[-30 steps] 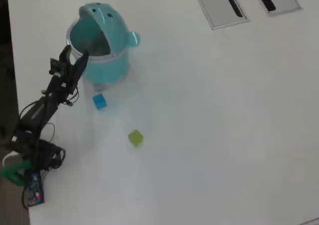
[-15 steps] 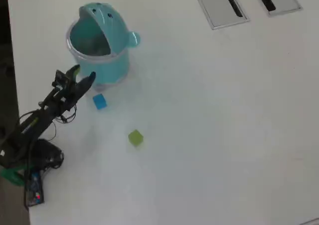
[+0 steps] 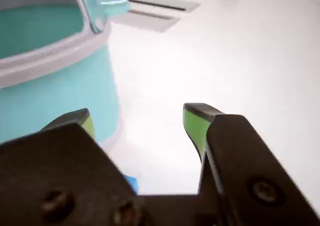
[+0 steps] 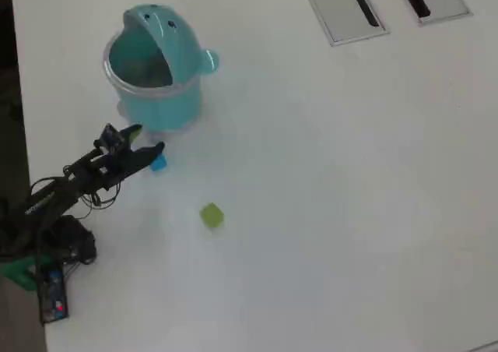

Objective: Grasp RGB lego blocks and put them in the bin one by one.

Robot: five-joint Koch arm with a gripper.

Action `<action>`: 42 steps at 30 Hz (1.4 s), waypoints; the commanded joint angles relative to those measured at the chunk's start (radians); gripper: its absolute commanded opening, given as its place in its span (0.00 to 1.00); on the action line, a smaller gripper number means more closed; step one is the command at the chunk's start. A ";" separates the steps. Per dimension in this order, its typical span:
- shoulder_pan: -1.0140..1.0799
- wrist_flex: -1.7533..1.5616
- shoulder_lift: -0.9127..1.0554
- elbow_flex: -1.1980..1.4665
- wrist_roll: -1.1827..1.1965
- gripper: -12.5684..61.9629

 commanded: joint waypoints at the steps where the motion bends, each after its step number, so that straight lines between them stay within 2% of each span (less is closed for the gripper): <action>1: 0.035 -0.003 0.067 -0.051 -0.009 0.63; 14: 0.399 0.043 0.064 0.014 0.017 0.65; 26: 0.387 0.051 0.009 0.112 0.017 0.63; 34: 0.390 0.011 -0.137 0.121 0.017 0.63; 42: 0.488 -0.100 -0.397 0.048 0.014 0.63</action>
